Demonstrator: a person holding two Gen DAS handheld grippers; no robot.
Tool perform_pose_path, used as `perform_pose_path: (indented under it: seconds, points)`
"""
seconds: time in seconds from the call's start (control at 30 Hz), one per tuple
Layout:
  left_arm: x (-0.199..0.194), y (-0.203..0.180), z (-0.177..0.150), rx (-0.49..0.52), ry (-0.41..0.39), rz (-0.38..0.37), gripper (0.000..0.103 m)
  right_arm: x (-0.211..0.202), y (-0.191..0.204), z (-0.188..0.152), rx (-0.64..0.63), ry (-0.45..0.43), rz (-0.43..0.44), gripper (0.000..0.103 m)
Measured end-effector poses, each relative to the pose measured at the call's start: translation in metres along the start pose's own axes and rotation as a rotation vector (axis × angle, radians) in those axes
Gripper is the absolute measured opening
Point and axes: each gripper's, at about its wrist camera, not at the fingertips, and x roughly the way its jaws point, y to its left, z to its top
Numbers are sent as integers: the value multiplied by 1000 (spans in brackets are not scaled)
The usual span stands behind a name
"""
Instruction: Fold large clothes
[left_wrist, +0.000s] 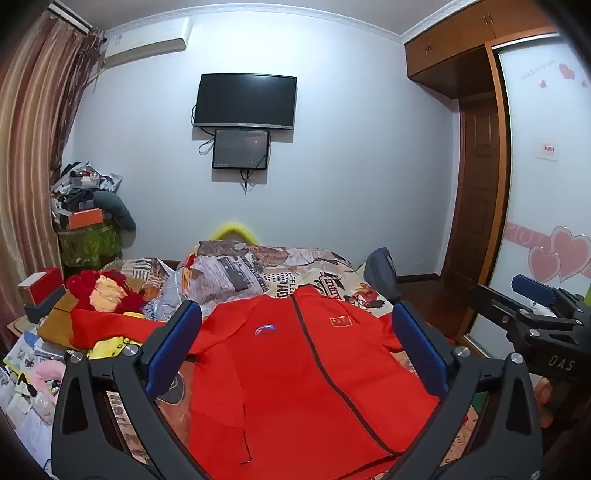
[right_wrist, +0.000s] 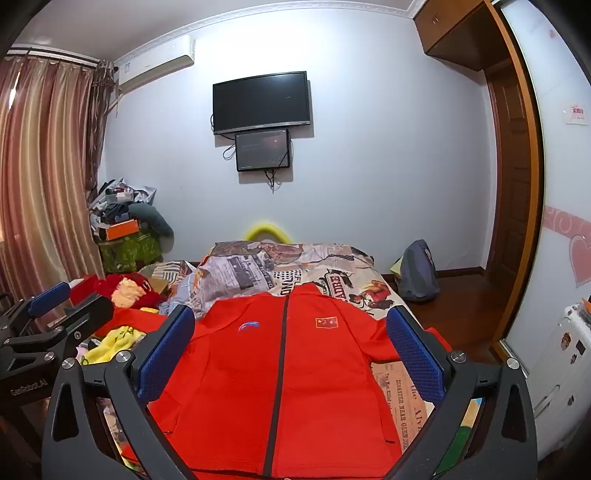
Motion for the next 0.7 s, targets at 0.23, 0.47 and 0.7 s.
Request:
perform_pose_path:
  seconds: [0.23,0.47,0.7]
  points:
    - [14,11,-5,-9,6,-3,103,0,1,-1,0,3,1,103]
    - [12,12,-10,-19,-2,-3,103,0,4,-1,2,5,4,103]
    - [10,12,-10,-17,-2,-1,103,5,5,-4,6,10,6,103]
